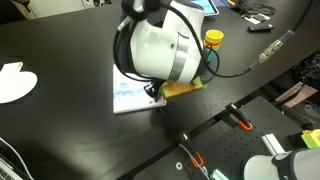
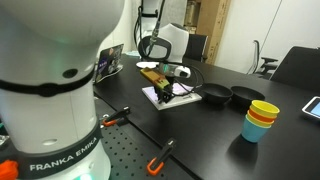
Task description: Open the blue and white book.
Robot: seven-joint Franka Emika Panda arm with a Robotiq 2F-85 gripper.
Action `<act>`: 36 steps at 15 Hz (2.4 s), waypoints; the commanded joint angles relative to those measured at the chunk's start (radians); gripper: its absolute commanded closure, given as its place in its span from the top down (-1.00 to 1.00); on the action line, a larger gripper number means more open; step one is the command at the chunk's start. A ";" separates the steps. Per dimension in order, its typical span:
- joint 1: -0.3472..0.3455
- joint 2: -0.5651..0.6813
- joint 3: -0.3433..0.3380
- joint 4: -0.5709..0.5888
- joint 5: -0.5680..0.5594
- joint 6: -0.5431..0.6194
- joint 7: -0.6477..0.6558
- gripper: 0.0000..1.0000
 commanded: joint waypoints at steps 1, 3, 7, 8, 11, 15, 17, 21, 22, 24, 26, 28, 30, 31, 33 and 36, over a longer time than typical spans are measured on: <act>0.148 0.055 -0.102 -0.051 -0.067 0.210 0.081 -0.78; 0.267 0.087 -0.212 -0.064 -0.065 0.286 0.103 -0.80; 0.563 0.159 -0.499 -0.049 0.051 0.300 0.075 -0.79; 0.635 0.174 -0.569 -0.052 0.083 0.283 0.070 -0.78; 0.855 0.248 -0.784 -0.066 0.148 0.179 0.081 -0.79; 1.147 0.296 -1.108 -0.092 -0.087 -0.137 0.179 -0.78; 1.271 0.291 -1.269 -0.069 -0.256 -0.323 0.250 -0.77; 1.483 0.176 -1.548 -0.014 -0.609 -0.543 0.371 -0.75; 1.511 0.130 -1.587 0.005 -0.694 -0.568 0.410 -0.74; 1.553 0.025 -1.634 0.034 -0.816 -0.604 0.452 -0.75; 1.569 -0.076 -1.639 0.053 -0.879 -0.636 0.457 -0.74; 1.610 -0.114 -1.653 0.061 -0.819 -0.683 0.385 -0.74; 1.644 -0.188 -1.668 0.055 -0.822 -0.710 0.372 -0.75; 1.660 -0.214 -1.674 0.054 -0.821 -0.718 0.369 -0.76; 1.704 -0.263 -1.696 0.047 -0.824 -0.719 0.367 -0.73; 1.753 -0.326 -1.708 0.029 -0.825 -0.711 0.359 -0.75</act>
